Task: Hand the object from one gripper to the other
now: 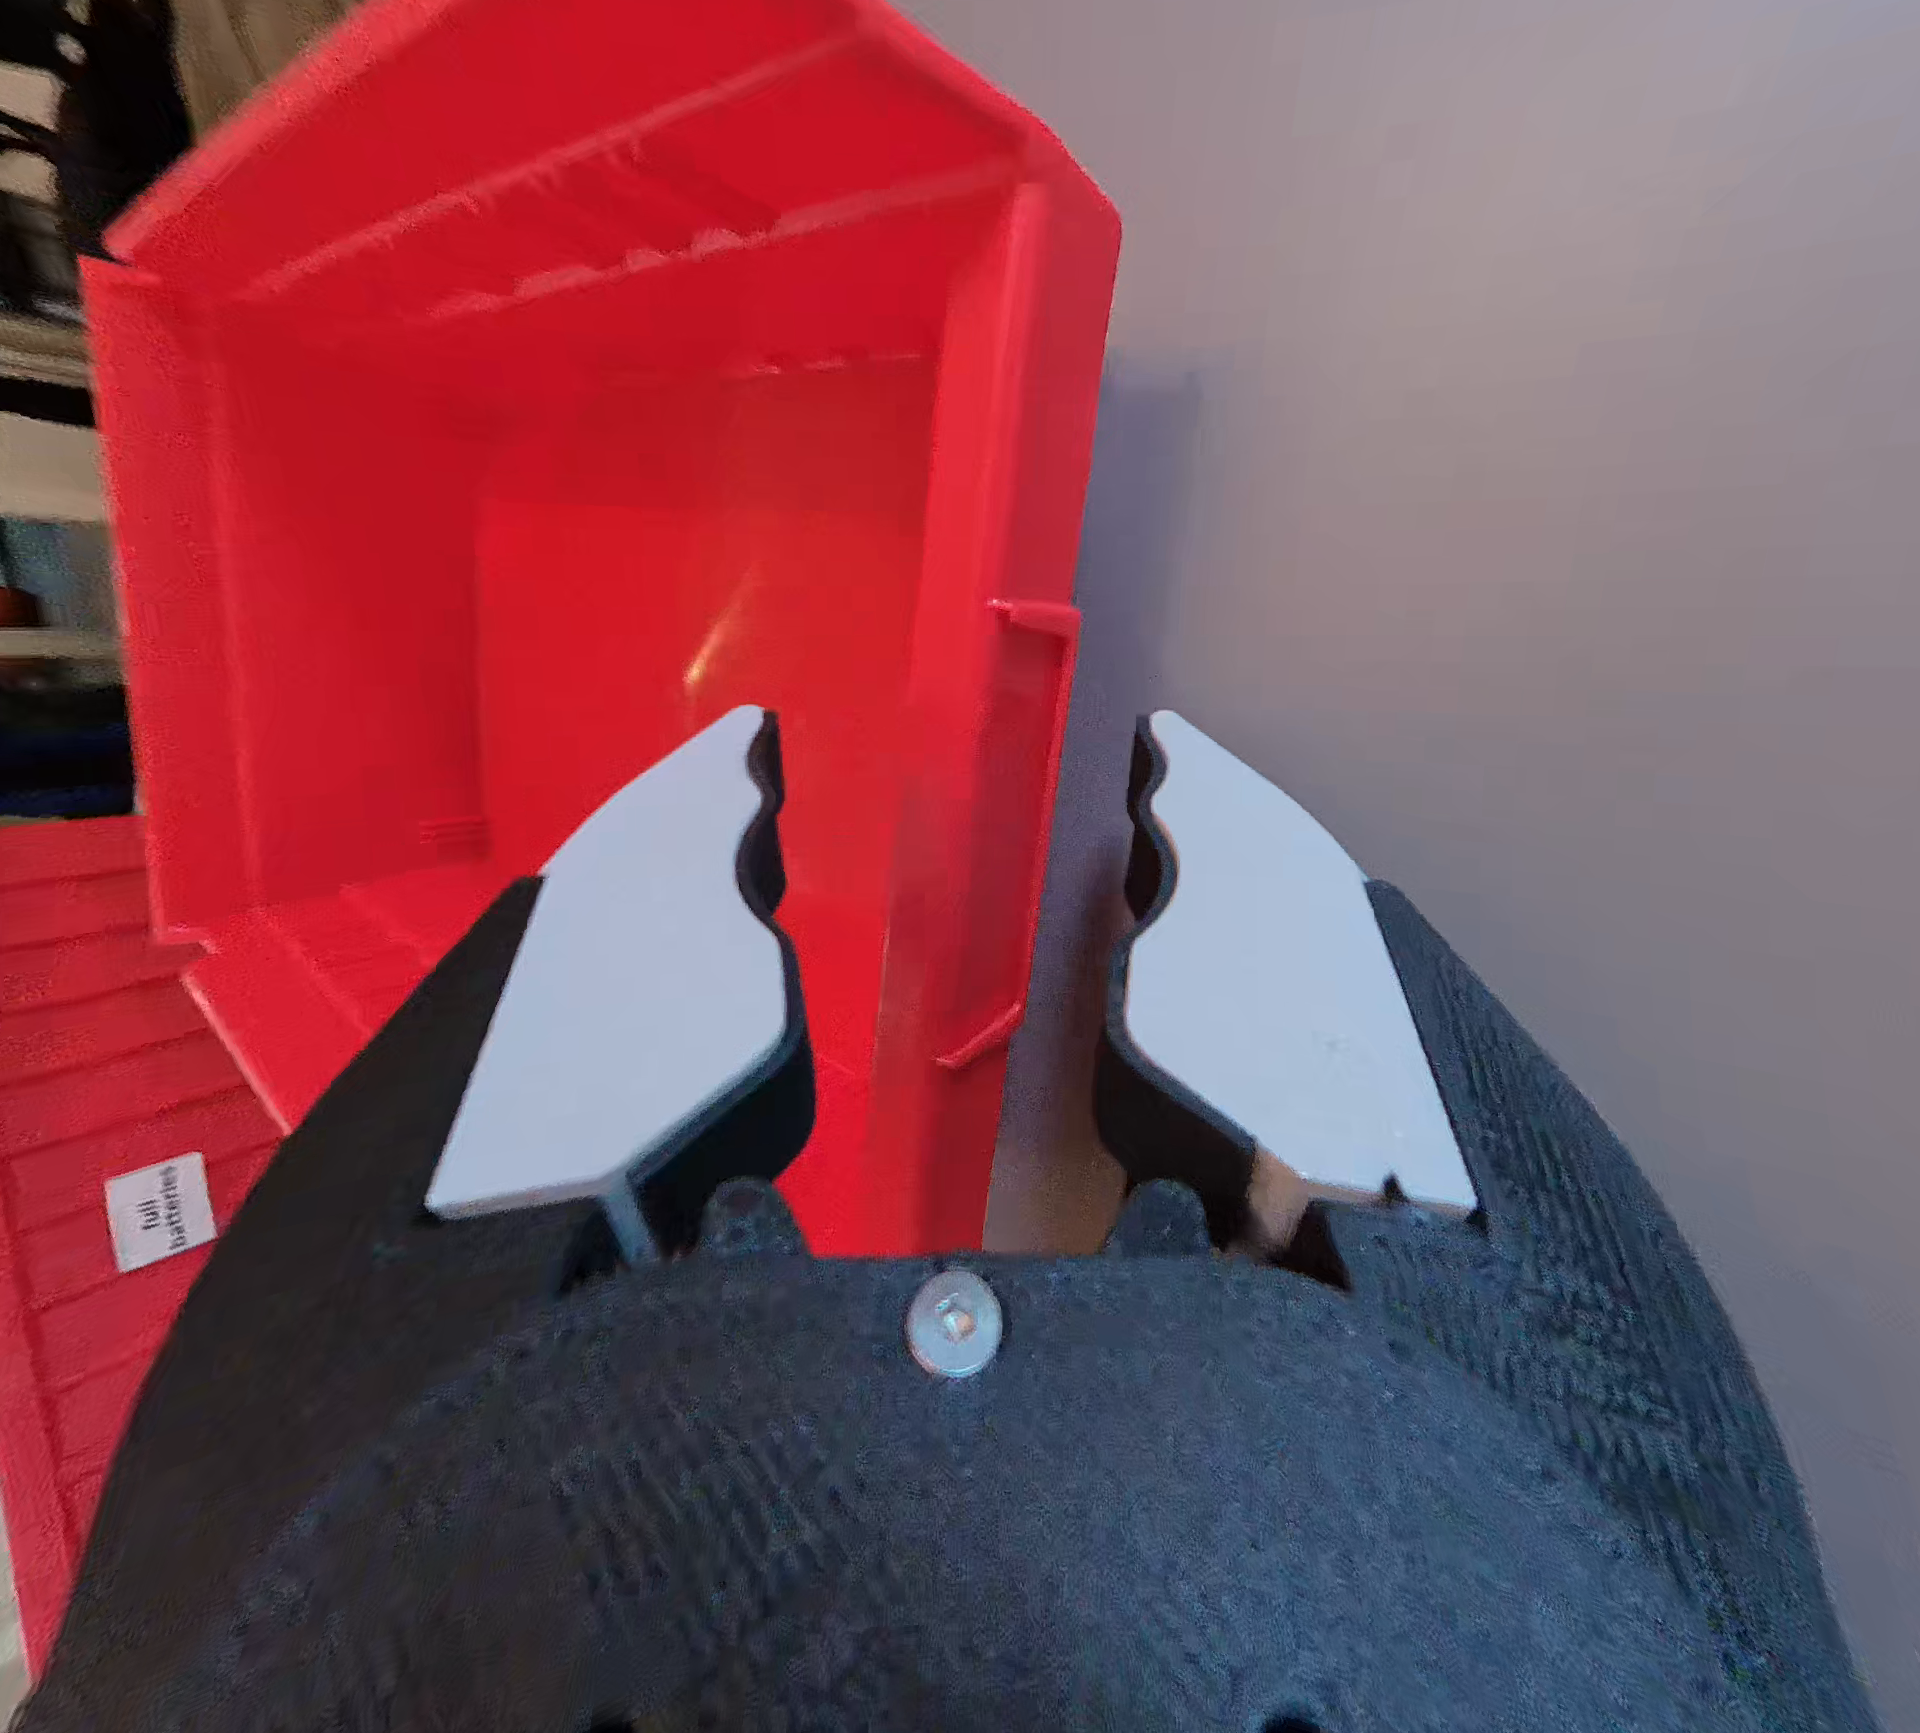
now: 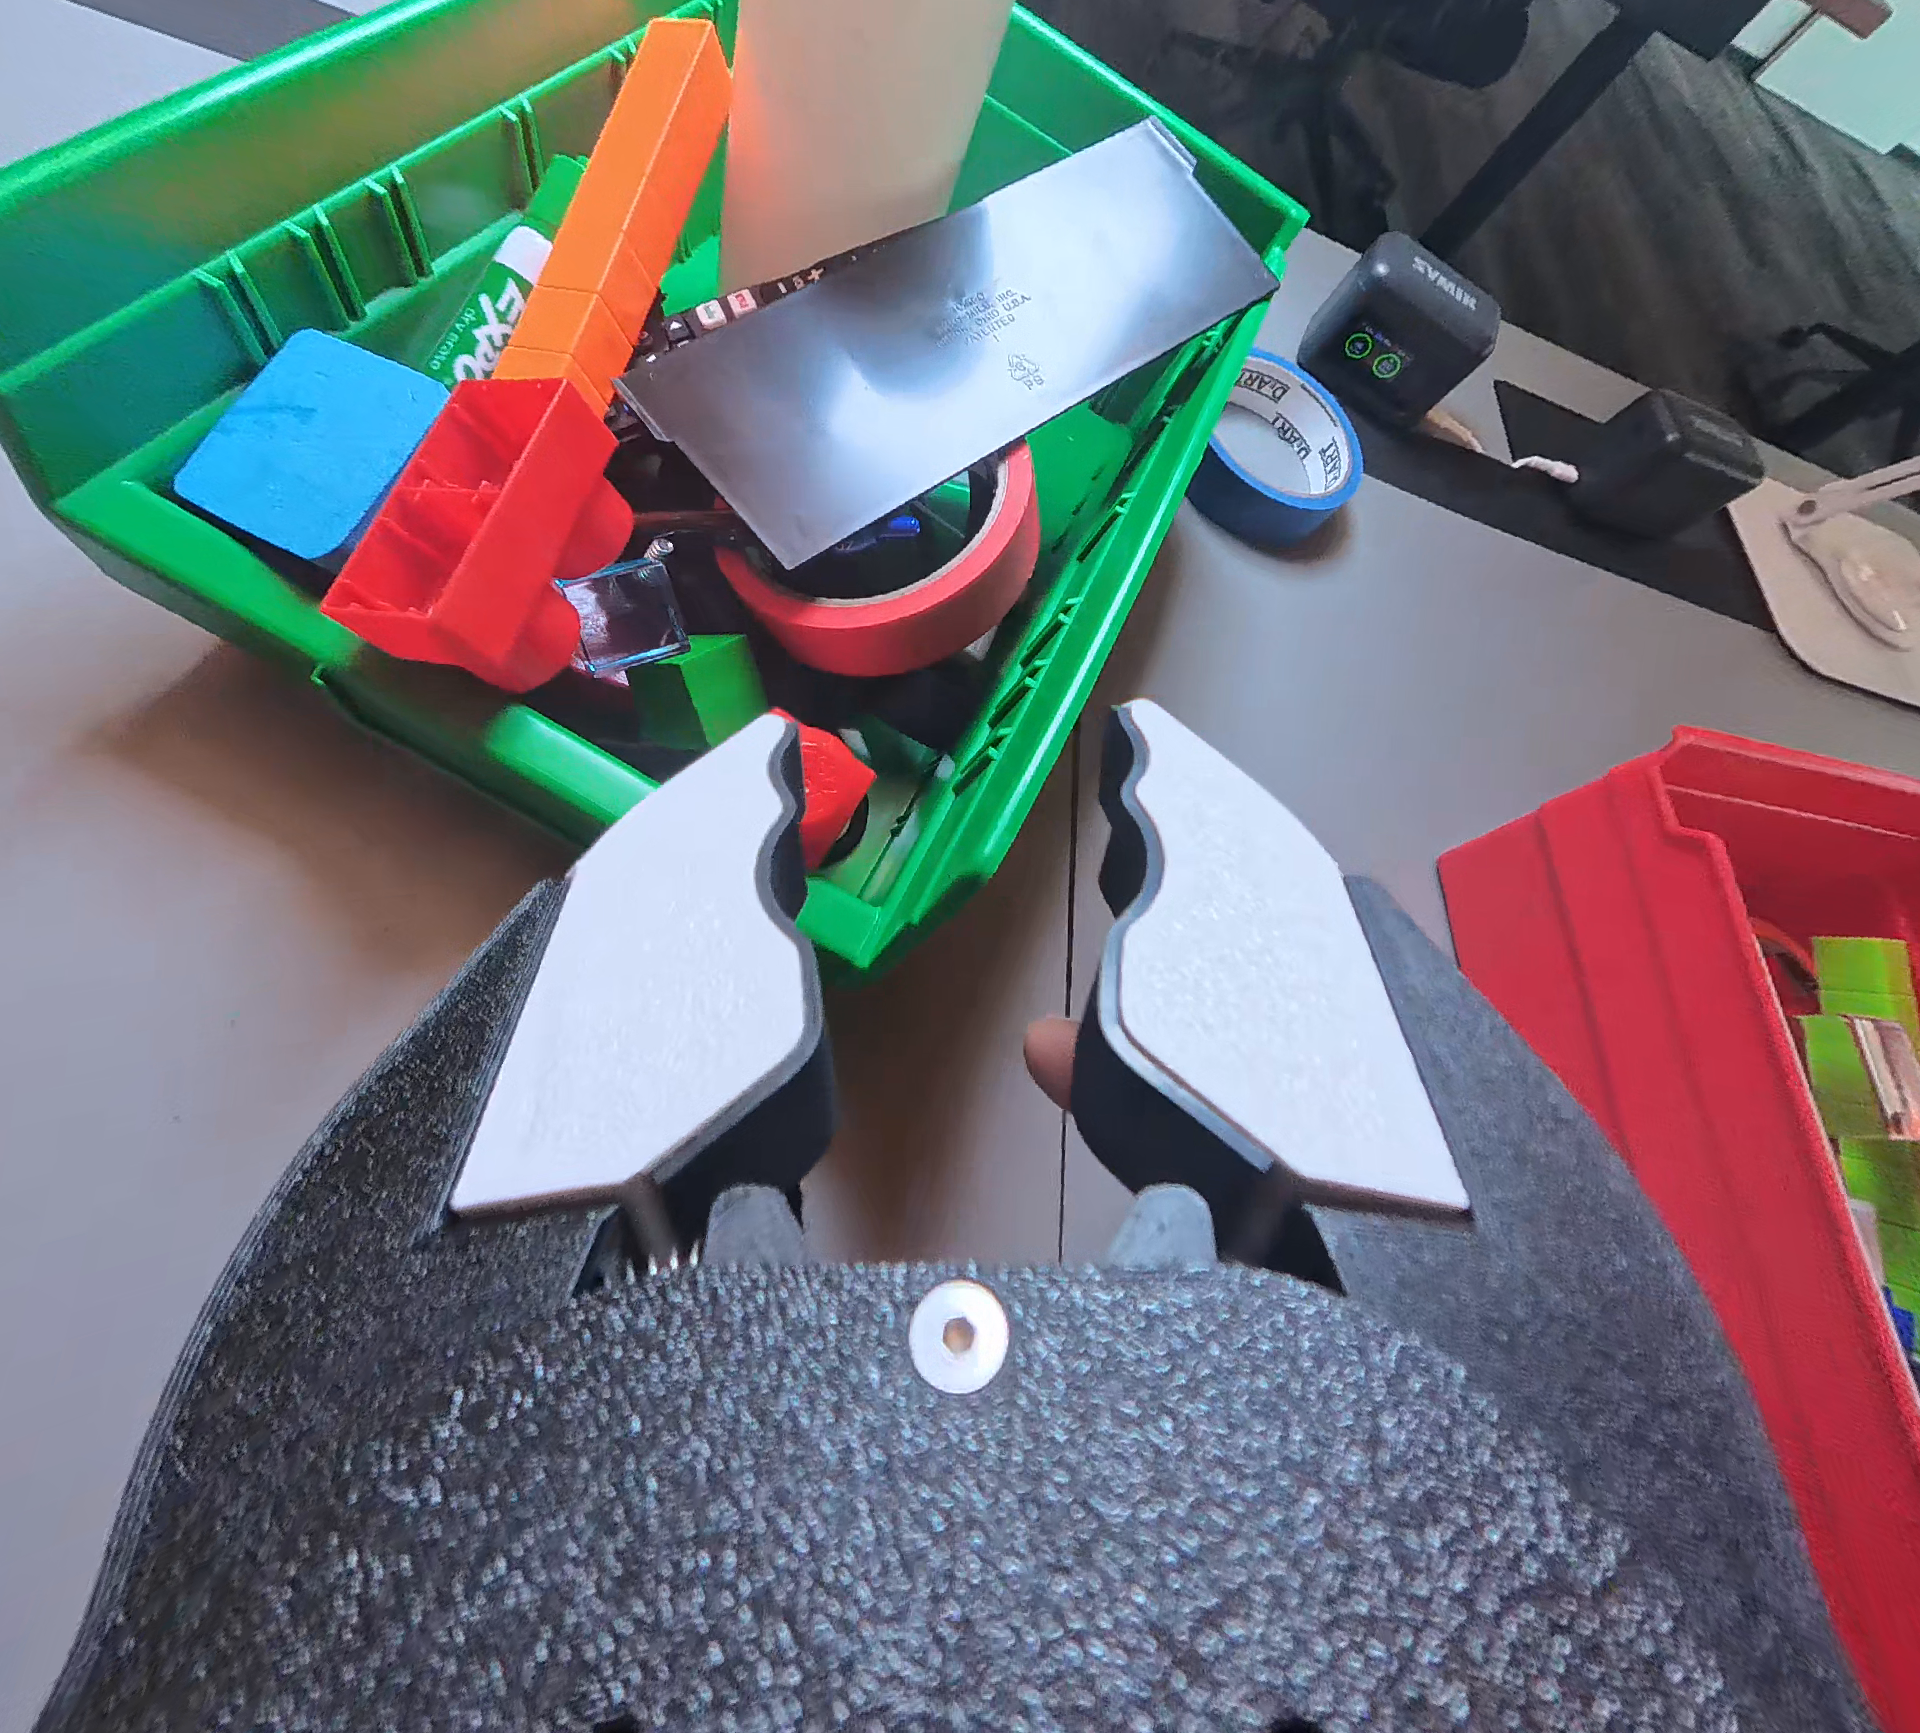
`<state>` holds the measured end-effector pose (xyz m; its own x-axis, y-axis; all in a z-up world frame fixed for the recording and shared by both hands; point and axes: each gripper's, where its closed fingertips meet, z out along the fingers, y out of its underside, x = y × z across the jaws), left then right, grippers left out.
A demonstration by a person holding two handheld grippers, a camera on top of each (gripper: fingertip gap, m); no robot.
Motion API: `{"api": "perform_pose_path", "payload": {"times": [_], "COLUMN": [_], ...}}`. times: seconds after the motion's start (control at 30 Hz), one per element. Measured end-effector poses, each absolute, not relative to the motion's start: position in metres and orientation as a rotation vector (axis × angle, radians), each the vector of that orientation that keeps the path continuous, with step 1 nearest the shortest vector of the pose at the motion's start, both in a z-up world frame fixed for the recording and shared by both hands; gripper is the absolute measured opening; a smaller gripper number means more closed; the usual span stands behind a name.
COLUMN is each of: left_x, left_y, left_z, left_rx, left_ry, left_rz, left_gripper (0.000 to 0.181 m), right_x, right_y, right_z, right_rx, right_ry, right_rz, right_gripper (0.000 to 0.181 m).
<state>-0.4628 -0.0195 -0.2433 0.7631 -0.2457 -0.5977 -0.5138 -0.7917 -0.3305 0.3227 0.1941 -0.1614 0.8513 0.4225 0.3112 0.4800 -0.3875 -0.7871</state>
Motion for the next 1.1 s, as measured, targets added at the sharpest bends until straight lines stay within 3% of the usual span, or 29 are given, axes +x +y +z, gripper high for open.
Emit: {"api": "perform_pose_path", "payload": {"times": [0.03,0.07,0.13,0.3,0.67,0.77,0.9,1.1], "left_x": [-0.468,-0.473,-0.471,-0.414,-0.160,-0.104,-0.019,0.053], "left_y": [-0.020,-0.020,-0.016,-0.007,0.009,0.012,-0.004,-0.015], "left_z": [-0.249,-0.256,-0.266,-0.264,-0.261,-0.240,-0.183,-0.167], "left_rx": [-2.518,-2.563,-2.568,-2.461,-1.996,-1.931,-1.803,-1.814], "left_ry": [0.571,0.577,0.653,0.826,1.453,1.394,1.217,1.004], "left_rz": [0.744,0.749,0.720,0.714,0.450,0.284,-0.141,-0.501], "left_gripper": [0.067,0.070,0.032,0.030,0.032,0.046,0.046,0.048], "right_x": [0.324,0.325,0.326,0.329,0.328,0.327,0.337,0.316], "right_y": [0.194,0.195,0.196,0.199,0.200,0.200,0.208,0.187], "right_z": [-0.164,-0.166,-0.172,-0.186,-0.199,-0.203,-0.203,-0.202], "right_rx": [-2.039,-2.049,-2.067,-2.087,-2.113,-2.111,-2.069,-2.004], "right_ry": [-0.663,-0.664,-0.658,-0.615,-0.577,-0.580,-0.540,-0.644], "right_rz": [-0.077,-0.078,-0.064,-0.031,-0.004,0.020,-0.015,-0.031], "right_gripper": [0.057,0.057,0.058,0.049,0.044,0.040,0.011,0.013]}}
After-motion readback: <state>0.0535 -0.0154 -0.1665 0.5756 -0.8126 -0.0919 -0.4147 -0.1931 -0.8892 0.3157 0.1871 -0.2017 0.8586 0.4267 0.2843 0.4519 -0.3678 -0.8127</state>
